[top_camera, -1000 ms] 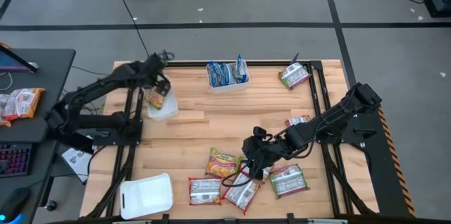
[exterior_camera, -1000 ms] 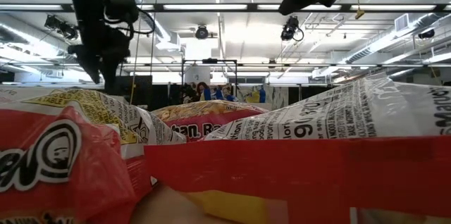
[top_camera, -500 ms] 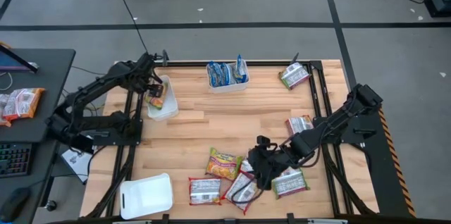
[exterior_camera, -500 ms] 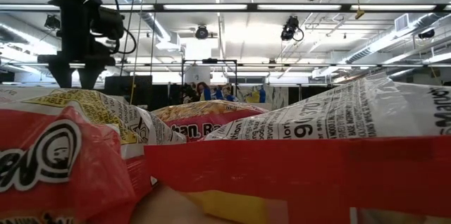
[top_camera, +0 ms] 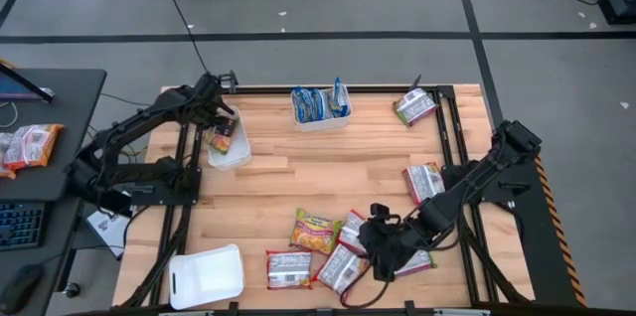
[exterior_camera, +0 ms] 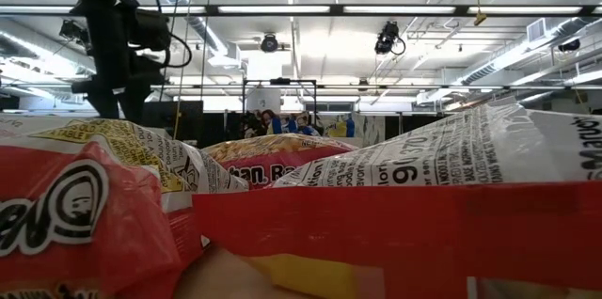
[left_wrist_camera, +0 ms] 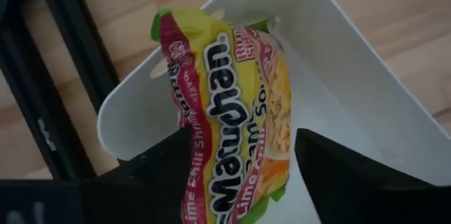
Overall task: Sort Maruchan noodles
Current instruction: Put the green noodle pack into the middle white bin
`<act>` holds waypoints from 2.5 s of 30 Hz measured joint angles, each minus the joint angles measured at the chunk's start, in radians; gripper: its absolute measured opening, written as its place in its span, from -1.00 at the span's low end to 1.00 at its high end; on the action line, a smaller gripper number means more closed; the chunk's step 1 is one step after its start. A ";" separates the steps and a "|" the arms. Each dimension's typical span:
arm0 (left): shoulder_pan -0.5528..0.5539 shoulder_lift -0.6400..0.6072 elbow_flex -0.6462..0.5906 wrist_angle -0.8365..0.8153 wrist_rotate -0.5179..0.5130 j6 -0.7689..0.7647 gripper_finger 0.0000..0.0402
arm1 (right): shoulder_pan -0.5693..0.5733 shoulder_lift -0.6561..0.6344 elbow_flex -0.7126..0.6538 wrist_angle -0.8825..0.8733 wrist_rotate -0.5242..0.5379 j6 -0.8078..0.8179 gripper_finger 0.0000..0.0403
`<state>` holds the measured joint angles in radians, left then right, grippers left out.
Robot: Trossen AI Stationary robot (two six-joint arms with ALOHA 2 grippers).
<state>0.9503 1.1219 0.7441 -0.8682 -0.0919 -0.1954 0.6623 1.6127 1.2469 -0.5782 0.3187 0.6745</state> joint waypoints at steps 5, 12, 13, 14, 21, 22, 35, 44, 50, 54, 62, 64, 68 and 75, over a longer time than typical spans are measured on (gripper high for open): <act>0.001 0.039 0.000 -0.006 0.000 -0.026 -0.09 | 0.038 0.000 0.000 -0.021 0.000 0.043 0.17; 0.002 0.156 -0.001 -0.060 0.039 -0.115 -0.06 | 0.069 0.000 0.000 -0.020 0.000 0.092 0.17; 0.002 0.167 -0.001 -0.060 0.045 -0.124 -0.01 | 0.071 0.000 0.000 -0.020 0.000 0.093 0.17; 0.002 0.174 -0.001 -0.059 0.047 -0.134 0.05 | 0.073 0.000 0.000 -0.020 0.000 0.093 0.17; 0.007 0.163 0.011 -0.103 0.076 -0.185 0.46 | 0.075 0.000 0.000 -0.019 0.001 0.086 0.17; 0.014 0.163 0.011 -0.118 0.096 -0.187 0.49 | 0.075 0.000 0.000 -0.020 0.001 0.082 0.17; 0.050 0.168 -0.039 0.032 0.115 -0.371 0.46 | 0.085 0.000 -0.024 -0.020 -0.001 0.056 0.17; 0.055 0.197 -0.127 0.100 0.100 -0.466 0.29 | 0.096 0.000 -0.098 -0.020 -0.003 0.091 0.17; 0.016 0.185 -0.132 0.166 0.062 -0.421 -0.14 | 0.094 0.000 -0.101 -0.017 0.001 0.060 0.17; -0.001 0.162 -0.133 0.165 0.022 -0.413 -0.49 | 0.089 0.000 -0.101 -0.017 0.014 0.022 0.17; -0.062 0.040 -0.048 0.055 -0.035 -0.314 -0.85 | 0.042 -0.018 -0.101 0.021 0.056 -0.103 0.17; -0.088 0.008 -0.004 -0.004 -0.074 -0.267 -0.84 | 0.024 -0.031 -0.101 0.056 0.038 -0.159 0.17; -0.146 -0.033 0.065 -0.068 -0.206 -0.102 -0.81 | -0.014 -0.061 -0.101 0.140 -0.008 -0.283 0.17; -0.271 -0.029 0.080 -0.017 -0.494 0.355 -0.83 | -0.096 -0.079 -0.101 0.184 -0.051 -0.380 0.17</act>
<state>0.6793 1.0928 0.8238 -0.8850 -0.5863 0.1593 0.5658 1.5337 1.1461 -0.3938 0.2673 0.2947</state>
